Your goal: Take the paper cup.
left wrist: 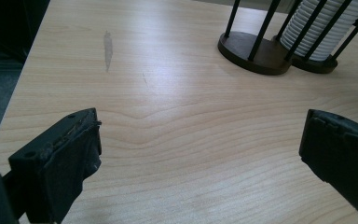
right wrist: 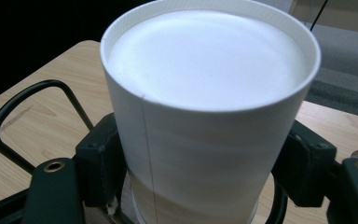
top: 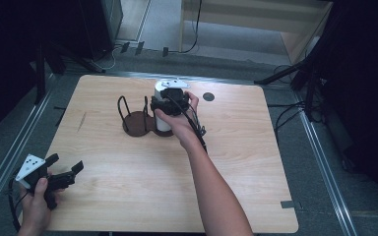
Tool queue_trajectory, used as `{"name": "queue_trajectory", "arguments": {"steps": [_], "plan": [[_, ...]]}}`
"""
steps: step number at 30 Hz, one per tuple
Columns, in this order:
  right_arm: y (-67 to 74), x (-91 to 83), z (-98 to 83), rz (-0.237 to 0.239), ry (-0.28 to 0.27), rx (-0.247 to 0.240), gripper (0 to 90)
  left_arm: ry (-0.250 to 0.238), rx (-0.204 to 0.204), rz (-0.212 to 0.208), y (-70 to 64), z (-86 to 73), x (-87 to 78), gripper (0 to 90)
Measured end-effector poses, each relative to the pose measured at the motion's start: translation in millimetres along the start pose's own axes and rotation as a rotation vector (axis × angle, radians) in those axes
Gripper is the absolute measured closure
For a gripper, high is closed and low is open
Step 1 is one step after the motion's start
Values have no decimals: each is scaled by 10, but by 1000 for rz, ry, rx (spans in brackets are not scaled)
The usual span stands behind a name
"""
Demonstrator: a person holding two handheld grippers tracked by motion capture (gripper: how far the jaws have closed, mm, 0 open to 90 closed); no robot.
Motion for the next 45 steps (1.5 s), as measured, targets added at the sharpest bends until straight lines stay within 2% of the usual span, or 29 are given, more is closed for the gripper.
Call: {"name": "queue_trajectory", "arguments": {"steps": [6,14,19,22,24,25,27,35,40,45], "plan": [[-16,-17,17,-1,-13,19,270,-1,-1,-1,1,0,-1,0],[-25,-45,56,6,-15,14,259,1,2,0,-3,0,0,0],[-46,-82,96,23,-38,55,233,1,2,1,-3,0,1,0],[-49,-110,130,22,-54,58,244,0,1,1,-2,0,1,0],[-44,-119,139,21,-57,51,271,0,1,1,-3,0,1,0],[-28,-133,151,9,-67,29,304,1,2,1,-3,0,1,0],[-13,-149,169,2,-75,14,310,0,1,1,-3,0,1,0],[-20,-186,221,0,-85,16,313,0,0,2,-3,0,0,0],[-31,-250,291,12,-119,41,318,-1,1,2,-5,0,2,0],[1,-333,362,8,-159,23,325,-12,2,0,-8,4,-15,0]]}}
Point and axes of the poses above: each handheld gripper's, and its own axes: x roughly forward along the jaws, z roughly out of its top, y roughly to its left, the point moved 1 cm from there along x, roughly forward along the jaws, and after that the axes turned 4 degrees about -x, right-handed, at the moved point
